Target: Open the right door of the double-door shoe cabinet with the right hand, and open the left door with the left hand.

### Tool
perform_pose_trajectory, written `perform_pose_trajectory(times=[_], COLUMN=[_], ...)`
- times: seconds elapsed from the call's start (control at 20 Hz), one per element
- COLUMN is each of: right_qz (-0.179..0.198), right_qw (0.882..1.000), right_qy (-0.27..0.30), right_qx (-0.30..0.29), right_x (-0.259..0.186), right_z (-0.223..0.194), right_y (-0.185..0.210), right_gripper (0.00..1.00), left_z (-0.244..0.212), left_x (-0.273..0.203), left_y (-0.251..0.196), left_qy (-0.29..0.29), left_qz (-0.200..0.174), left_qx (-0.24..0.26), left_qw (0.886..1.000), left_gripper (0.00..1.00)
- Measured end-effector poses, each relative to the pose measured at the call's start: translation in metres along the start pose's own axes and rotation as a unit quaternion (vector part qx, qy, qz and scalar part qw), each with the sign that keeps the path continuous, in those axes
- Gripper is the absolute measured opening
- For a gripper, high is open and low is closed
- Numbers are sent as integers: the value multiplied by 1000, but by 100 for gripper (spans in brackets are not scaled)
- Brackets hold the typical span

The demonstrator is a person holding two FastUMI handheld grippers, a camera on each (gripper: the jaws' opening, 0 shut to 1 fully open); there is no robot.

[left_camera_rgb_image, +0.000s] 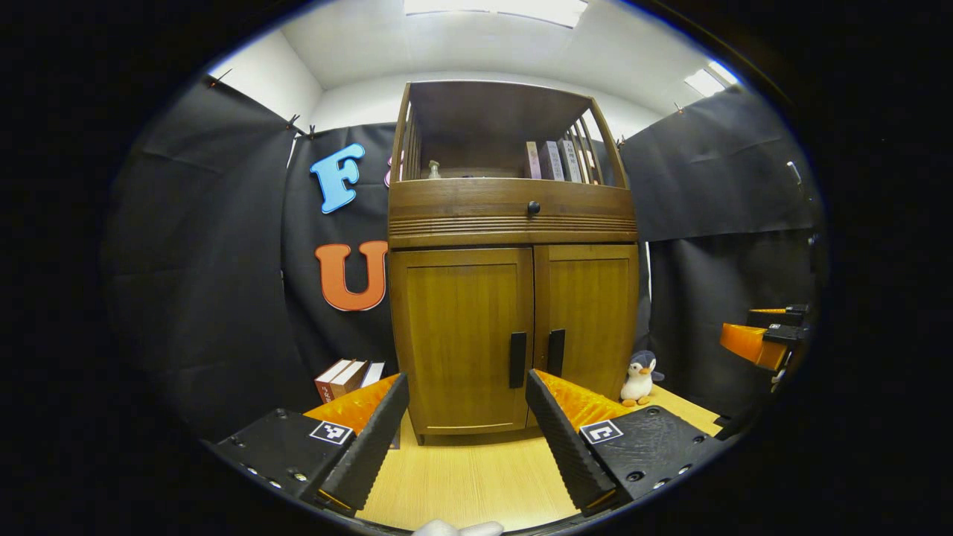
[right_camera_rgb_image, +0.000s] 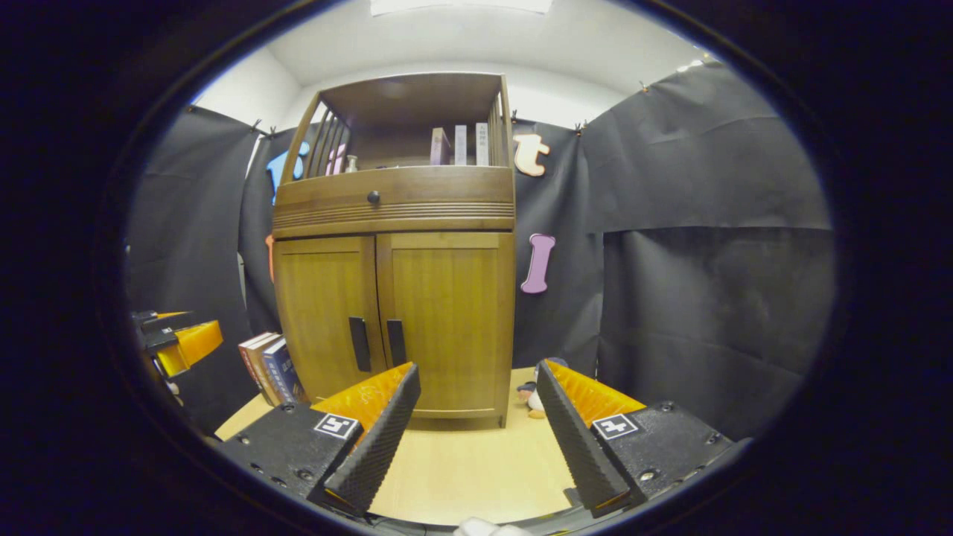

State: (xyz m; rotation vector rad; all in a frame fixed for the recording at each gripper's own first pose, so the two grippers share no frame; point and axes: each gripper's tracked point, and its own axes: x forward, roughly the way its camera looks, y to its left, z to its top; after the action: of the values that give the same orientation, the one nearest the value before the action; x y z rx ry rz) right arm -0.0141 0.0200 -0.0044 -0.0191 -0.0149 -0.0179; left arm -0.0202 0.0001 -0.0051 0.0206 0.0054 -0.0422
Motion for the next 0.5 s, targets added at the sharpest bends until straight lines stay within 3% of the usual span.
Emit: perform_pose_trajectory(times=[0.25,0.5], right_qz=[0,8], right_qw=[1000,1000], right_qy=[1,5], right_qx=[-1,-8], right_x=[6,38], right_z=[-5,-10], right_y=[1,-1], right_gripper=[100,99], left_z=[4,11], left_x=[-5,2], left_y=[0,-11], left_qy=[-5,-15], left_qz=[-2,-6], left_qx=[-3,-5], left_qw=[1000,1000], left_gripper=[95,95])
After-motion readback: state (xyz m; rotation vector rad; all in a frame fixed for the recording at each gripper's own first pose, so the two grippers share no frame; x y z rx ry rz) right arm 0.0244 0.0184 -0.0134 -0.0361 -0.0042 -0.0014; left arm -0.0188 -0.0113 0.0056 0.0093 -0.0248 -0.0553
